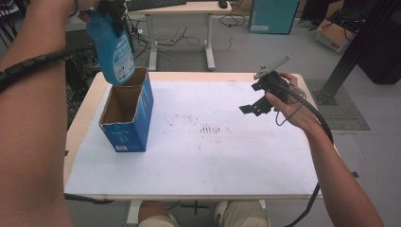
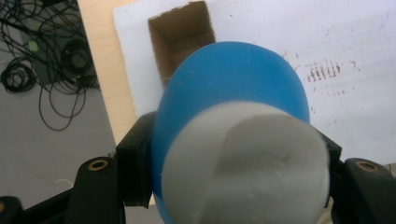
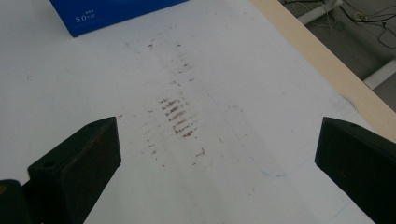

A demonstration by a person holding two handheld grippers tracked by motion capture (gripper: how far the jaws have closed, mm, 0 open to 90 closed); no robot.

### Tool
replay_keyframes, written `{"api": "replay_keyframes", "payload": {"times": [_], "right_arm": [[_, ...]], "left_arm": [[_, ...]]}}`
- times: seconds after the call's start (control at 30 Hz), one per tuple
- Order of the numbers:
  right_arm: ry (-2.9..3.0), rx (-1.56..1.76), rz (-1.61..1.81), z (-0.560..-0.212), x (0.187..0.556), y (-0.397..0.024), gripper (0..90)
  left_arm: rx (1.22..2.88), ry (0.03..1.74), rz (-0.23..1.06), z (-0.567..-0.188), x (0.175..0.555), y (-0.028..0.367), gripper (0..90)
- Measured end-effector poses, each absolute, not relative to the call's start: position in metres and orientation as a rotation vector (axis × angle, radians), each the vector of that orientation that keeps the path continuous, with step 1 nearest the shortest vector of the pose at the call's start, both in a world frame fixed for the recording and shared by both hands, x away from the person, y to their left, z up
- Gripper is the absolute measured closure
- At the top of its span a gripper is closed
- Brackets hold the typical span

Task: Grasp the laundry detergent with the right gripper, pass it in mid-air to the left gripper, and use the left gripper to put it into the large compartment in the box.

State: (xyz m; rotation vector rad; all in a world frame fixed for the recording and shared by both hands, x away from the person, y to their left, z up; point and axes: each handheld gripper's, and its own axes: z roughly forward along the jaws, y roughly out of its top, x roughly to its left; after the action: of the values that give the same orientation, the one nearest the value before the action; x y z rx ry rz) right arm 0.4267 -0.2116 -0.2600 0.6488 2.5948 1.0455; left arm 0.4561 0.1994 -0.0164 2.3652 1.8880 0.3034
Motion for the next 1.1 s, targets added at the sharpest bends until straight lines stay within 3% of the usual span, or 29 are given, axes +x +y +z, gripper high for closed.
{"api": "replay_keyframes", "payload": {"times": [1.1], "right_arm": [[2.576, 0.672, 1.005, -0.256, 0.422, -0.220, 0.2]], "left_arm": [[2.161, 2.099, 0.295, -0.029, 0.453, 0.237, 36.3]]}}
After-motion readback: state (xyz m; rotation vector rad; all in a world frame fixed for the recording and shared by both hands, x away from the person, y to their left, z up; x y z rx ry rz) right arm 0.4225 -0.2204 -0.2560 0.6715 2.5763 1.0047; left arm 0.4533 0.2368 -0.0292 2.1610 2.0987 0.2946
